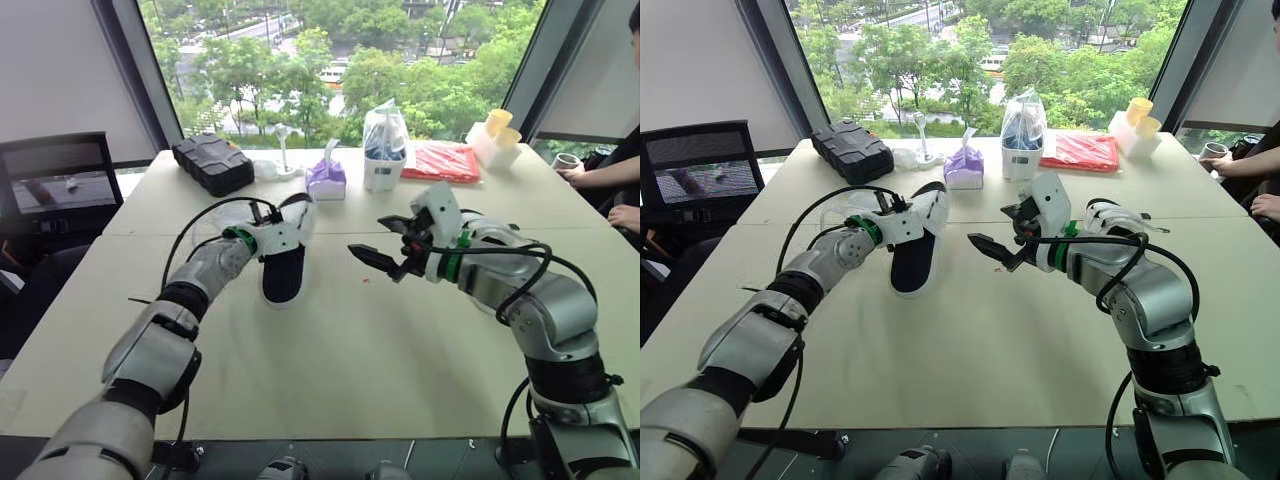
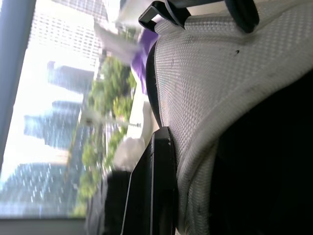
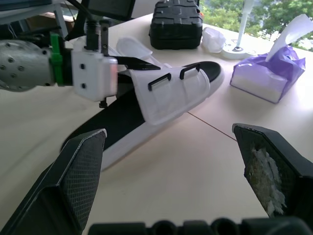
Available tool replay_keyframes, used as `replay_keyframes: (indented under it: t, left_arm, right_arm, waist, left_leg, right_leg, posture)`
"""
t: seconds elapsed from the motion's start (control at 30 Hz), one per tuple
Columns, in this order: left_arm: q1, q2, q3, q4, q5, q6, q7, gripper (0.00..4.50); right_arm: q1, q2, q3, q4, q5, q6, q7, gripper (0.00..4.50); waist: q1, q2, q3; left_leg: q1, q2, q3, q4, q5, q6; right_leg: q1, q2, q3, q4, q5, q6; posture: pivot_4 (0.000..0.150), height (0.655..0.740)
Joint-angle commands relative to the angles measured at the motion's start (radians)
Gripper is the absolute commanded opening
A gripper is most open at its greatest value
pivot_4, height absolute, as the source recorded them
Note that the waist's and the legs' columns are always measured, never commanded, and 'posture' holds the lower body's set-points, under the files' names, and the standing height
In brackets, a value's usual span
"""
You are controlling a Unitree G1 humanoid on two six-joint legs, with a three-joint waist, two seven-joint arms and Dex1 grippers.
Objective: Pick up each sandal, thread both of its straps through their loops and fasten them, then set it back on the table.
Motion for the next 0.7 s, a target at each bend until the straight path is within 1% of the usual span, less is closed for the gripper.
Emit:
replay_keyframes:
  t: [0.03,0.07,0.1,0.17,0.23,0.3,0.4,0.47,0.57,0.7]
  left_arm:
    - [-0.072,0.049,-0.046,-0.051,0.025,-0.290,-0.058,0.05]
    - [-0.079,0.054,-0.067,-0.046,0.034,-0.358,-0.085,0.05]
    - [-0.089,0.065,-0.093,-0.054,0.080,-0.398,-0.044,0.05]
    - [-0.099,0.059,-0.117,-0.037,0.093,-0.493,-0.054,0.05]
    - [-0.114,0.061,-0.160,-0.043,0.164,-0.556,-0.013,0.05]
    - [-0.127,0.054,-0.183,-0.032,0.199,-0.595,0.006,0.05]
    - [-0.154,0.054,-0.249,-0.057,0.327,-0.670,0.100,0.05]
    - [-0.168,0.058,-0.294,-0.081,0.422,-0.709,0.194,0.05]
    - [-0.180,0.067,-0.360,-0.117,0.564,-0.737,0.397,0.05]
    - [-0.217,0.066,-0.484,-0.112,0.742,-0.694,0.656,0.05]
  right_arm:
    - [-0.012,-0.027,-0.037,-0.023,-0.008,-0.023,0.007,4.50]
    - [-0.012,-0.035,-0.040,-0.018,-0.010,-0.028,0.011,4.50]
    - [-0.011,-0.044,-0.043,-0.017,-0.013,-0.035,0.016,4.50]
    - [-0.010,-0.061,-0.052,-0.012,-0.014,-0.044,0.023,4.50]
    - [-0.010,-0.075,-0.062,-0.003,-0.018,-0.050,0.027,4.50]
    - [-0.008,-0.089,-0.070,0.003,-0.021,-0.056,0.033,4.50]
    - [-0.006,-0.113,-0.089,0.012,-0.026,-0.061,0.043,4.50]
    - [-0.008,-0.127,-0.100,0.015,-0.025,-0.061,0.048,4.50]
    - [-0.008,-0.136,-0.103,0.014,-0.027,-0.061,0.047,4.50]
    - [-0.003,-0.131,-0.102,0.000,-0.023,-0.051,0.041,4.50]
  waist:
    - [0.000,0.000,0.000]
    - [0.000,0.000,0.000]
    - [0.001,0.000,0.000]
    - [0.001,0.000,0.000]
    - [0.000,-0.001,0.000]
    - [-0.001,-0.001,0.000]
    - [-0.001,-0.001,0.001]
    - [0.000,-0.001,0.001]
    - [0.000,-0.001,0.001]
    - [0.000,-0.001,0.001]
  left_leg:
    - [-0.001,0.000,0.000,0.000,0.000,0.000]
    - [-0.001,0.000,0.000,0.000,0.000,0.000]
    - [-0.001,0.000,0.001,0.000,0.000,0.000]
    - [-0.001,0.000,0.001,0.000,0.000,0.000]
    - [-0.001,0.000,0.001,0.000,0.000,0.000]
    - [-0.001,0.000,0.001,0.000,0.000,0.000]
    - [-0.001,0.000,0.002,0.000,0.000,0.001]
    - [-0.001,0.000,0.002,0.000,0.000,0.001]
    - [-0.001,0.000,0.002,0.000,0.000,0.001]
    - [-0.001,0.000,0.002,0.000,0.000,0.001]
  right_leg:
    - [-0.001,0.000,0.000,0.000,0.000,0.000]
    - [-0.001,0.000,0.000,0.000,0.000,0.000]
    - [-0.001,0.000,0.000,0.000,0.000,0.000]
    - [-0.001,0.000,0.000,-0.001,0.000,0.000]
    - [-0.001,0.000,0.000,-0.001,0.000,0.000]
    - [-0.001,0.000,0.000,0.000,0.000,0.000]
    - [-0.001,0.000,0.000,0.000,0.000,0.000]
    - [-0.001,0.000,0.000,0.000,0.000,0.000]
    - [-0.001,0.000,0.001,0.000,0.000,0.000]
    - [-0.002,0.000,0.001,0.001,0.000,0.000]
  posture:
    - [0.150,0.7400]
    - [0.150,0.7400]
    - [0.150,0.7400]
    - [0.150,0.7400]
    - [0.150,0.7400]
    - [0.150,0.7400]
    - [0.150,0.7400]
    - [0.150,0.7400]
    - [0.150,0.7400]
    - [0.150,0.7400]
